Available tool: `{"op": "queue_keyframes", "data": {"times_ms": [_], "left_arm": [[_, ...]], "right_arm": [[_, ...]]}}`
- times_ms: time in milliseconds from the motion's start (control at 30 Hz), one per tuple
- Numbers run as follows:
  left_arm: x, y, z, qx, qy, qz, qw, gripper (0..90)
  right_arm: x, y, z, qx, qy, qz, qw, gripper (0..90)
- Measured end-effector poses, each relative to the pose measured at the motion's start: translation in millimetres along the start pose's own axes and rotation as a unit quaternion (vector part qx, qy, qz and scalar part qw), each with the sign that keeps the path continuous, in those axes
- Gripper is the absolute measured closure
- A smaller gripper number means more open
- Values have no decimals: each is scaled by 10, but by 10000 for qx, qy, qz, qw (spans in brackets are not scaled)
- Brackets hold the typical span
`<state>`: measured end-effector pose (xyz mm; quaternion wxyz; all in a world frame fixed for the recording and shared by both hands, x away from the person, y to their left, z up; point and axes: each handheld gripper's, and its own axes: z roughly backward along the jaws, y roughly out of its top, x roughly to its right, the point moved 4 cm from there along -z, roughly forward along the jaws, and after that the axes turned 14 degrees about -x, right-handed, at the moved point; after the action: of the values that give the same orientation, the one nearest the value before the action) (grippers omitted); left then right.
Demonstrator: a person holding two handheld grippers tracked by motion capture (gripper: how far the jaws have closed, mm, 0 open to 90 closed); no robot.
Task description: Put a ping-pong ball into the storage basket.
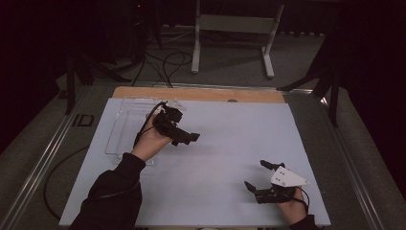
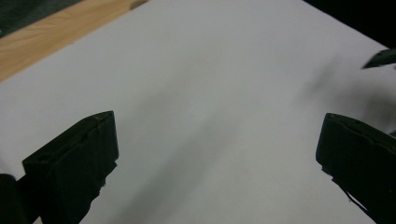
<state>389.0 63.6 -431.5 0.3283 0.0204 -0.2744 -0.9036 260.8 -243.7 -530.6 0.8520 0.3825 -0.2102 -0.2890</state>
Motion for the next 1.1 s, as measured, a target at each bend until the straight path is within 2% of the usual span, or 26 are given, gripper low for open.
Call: {"op": "queue_keyframes", "data": {"times_ms": [133, 200, 367, 533, 667, 833, 967, 1100], "left_arm": [[53, 15, -85, -103, -43, -141, 9998, 4], [60, 17, -100, -101, 10, -149, 9998, 4], [107, 25, -172, -49, -80, -221, 9997, 4], [180, 37, -255, 7, -285, -302, 9991, 4], [256, 49, -318, 142, -496, -390, 9979, 4], [318, 34, -378, 200, -603, -559, 9964, 4], [386, 5, -447, 309, -576, -701, 9954, 4], [405, -7, -489, 329, -588, -705, 9952, 4]], "right_arm": [[6, -3, 2, 2, 0, -5, 10000, 90], [6, -3, 2, 2, 2, -6, 10000, 90], [2, -2, 4, 0, 3, 0, 10000, 90], [2, -1, 6, 1, -2, 2, 10000, 90], [3, -4, 7, -9, 1, 11, 10000, 90], [5, -5, 8, -8, 4, 10, 10000, 90], [2, -4, 7, -10, 13, 14, 10000, 90], [2, -5, 4, -5, 16, 3, 10000, 90]]}}
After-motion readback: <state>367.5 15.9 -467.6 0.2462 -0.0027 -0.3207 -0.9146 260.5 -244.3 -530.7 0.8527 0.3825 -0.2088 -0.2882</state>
